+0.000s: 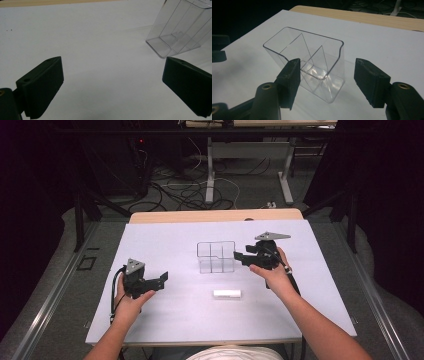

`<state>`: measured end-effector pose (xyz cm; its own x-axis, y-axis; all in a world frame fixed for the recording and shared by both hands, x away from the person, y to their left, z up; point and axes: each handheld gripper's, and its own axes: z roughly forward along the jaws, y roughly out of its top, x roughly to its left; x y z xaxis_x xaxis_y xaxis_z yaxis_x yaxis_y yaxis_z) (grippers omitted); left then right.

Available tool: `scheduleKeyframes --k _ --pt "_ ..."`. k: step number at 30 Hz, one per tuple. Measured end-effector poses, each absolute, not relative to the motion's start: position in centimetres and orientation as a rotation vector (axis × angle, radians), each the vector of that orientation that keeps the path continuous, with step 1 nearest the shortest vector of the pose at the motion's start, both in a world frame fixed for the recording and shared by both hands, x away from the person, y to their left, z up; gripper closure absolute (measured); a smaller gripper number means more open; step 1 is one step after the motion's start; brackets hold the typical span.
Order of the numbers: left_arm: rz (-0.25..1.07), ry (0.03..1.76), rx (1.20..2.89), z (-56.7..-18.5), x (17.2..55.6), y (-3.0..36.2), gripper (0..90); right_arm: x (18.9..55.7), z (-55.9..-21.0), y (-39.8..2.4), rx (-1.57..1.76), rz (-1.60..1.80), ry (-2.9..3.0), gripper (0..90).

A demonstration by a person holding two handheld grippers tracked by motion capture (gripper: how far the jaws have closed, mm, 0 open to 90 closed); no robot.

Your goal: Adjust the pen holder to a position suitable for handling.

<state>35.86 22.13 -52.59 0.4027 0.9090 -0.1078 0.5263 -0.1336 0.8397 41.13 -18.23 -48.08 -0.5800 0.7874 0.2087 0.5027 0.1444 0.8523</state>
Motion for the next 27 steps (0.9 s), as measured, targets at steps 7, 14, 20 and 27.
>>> scheduleKeyframes --k 7,14,20,27 --pt "0.583 1.193 1.845 -52.3 35.8 21.4 4.6 39.9 -48.5 -19.9 1.233 1.398 2.127 30.0" --pt "0.596 1.115 1.911 -51.8 35.8 20.2 8.5 38.7 -49.2 -21.7 1.232 1.381 2.113 24.7" --pt "0.609 1.054 1.963 -51.3 36.0 19.0 14.5 38.1 -49.9 -23.0 1.232 1.375 2.089 21.4" --pt "0.605 0.97 2.011 -50.2 36.4 17.5 16.0 38.2 -50.4 -23.5 1.217 1.366 2.06 18.2"
